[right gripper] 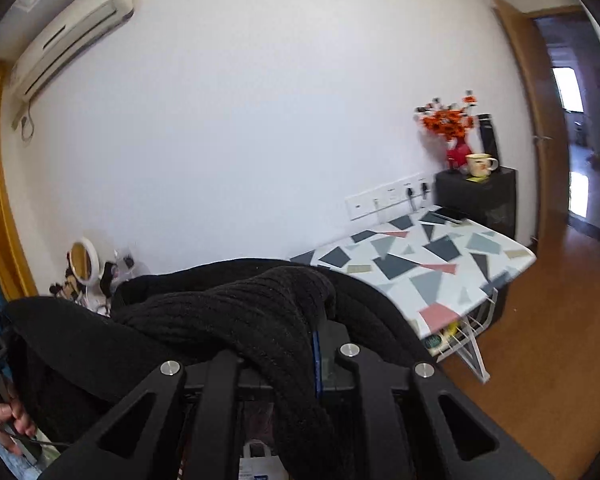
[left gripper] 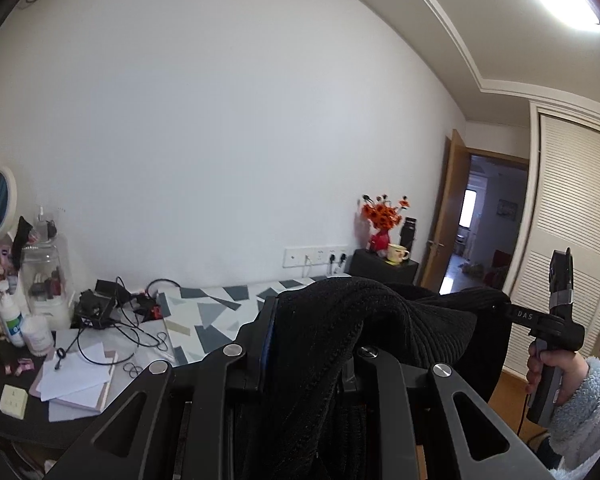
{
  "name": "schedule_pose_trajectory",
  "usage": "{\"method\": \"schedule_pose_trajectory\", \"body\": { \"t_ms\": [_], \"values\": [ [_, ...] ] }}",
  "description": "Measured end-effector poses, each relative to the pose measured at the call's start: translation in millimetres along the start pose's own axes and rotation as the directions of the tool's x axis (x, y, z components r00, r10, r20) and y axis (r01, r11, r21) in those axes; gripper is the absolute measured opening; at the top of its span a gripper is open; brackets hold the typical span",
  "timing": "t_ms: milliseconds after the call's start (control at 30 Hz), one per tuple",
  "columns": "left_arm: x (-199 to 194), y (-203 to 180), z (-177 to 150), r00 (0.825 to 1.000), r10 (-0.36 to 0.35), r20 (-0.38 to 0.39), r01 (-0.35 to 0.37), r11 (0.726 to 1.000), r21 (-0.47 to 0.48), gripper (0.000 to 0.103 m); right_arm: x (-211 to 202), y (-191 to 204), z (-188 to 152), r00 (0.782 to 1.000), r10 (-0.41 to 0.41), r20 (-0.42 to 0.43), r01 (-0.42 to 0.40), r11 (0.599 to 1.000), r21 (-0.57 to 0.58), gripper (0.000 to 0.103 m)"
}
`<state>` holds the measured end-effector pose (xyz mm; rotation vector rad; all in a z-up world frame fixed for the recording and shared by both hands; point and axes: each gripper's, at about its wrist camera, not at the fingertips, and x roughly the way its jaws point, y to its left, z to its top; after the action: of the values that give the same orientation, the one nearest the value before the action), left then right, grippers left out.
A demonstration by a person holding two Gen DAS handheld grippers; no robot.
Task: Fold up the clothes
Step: 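Carry the black garment with both grippers toward the patterned table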
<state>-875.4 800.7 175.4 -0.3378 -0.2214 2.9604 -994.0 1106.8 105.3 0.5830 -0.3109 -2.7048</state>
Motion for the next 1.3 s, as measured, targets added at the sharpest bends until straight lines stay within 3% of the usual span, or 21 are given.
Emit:
{"method": "schedule_pose_trajectory", "body": {
  "t_ms": [167, 300, 467, 567, 700, 800, 933, 1067, 1167, 1267, 1300],
  "values": [
    [51, -4, 16, 0.996, 0.079, 0.038, -0.08, 0.997, 0.007, 0.02, 82, -47, 25, 0.995, 0.103, -0.02, -0.102, 0.994, 0.029, 0.01],
    [120, -17, 35, 0.987, 0.135, 0.085, -0.139, 0.989, 0.042, 0.02, 144, -89, 59, 0.984, 0.178, -0.008, -0.177, 0.984, 0.026, 0.01],
    [247, -19, 68, 0.982, 0.169, 0.087, -0.167, 0.986, -0.024, 0.02, 225, -159, 141, 0.976, 0.22, 0.005, -0.22, 0.975, 0.016, 0.01],
    [313, -21, 86, 0.979, 0.181, 0.089, -0.177, 0.983, -0.053, 0.02, 258, -192, 195, 0.976, 0.215, 0.04, -0.213, 0.976, -0.05, 0.01],
    [384, -14, 93, 0.976, 0.214, 0.051, -0.208, 0.974, -0.091, 0.021, 295, -219, 250, 0.968, 0.23, 0.103, -0.214, 0.966, -0.146, 0.01],
    [416, -5, 67, 0.969, 0.243, -0.048, -0.246, 0.965, -0.085, 0.021, 326, -227, 267, 0.963, 0.251, 0.1, -0.228, 0.953, -0.199, 0.01],
    [443, 3, 11, 0.938, 0.276, -0.209, -0.29, 0.956, -0.038, 0.021, 375, -236, 234, 0.966, 0.259, -0.028, -0.259, 0.946, -0.196, 0.01],
    [465, 8, -47, 0.881, 0.306, -0.36, -0.316, 0.948, 0.034, 0.021, 412, -244, 198, 0.957, 0.241, -0.158, -0.265, 0.952, -0.153, 0.01],
    [471, -8, -71, 0.849, 0.288, -0.444, -0.274, 0.957, 0.097, 0.023, 430, -244, 183, 0.949, 0.231, -0.217, -0.264, 0.954, -0.14, 0.01],
    [469, -17, -71, 0.839, 0.256, -0.479, -0.221, 0.967, 0.129, 0.028, 447, -243, 169, 0.936, 0.22, -0.275, -0.262, 0.957, -0.128, 0.01],
    [468, -18, -69, 0.839, 0.246, -0.485, -0.204, 0.969, 0.138, 0.03, 447, -237, 178, 0.938, 0.226, -0.264, -0.269, 0.953, -0.138, 0.01]
  ]
}}
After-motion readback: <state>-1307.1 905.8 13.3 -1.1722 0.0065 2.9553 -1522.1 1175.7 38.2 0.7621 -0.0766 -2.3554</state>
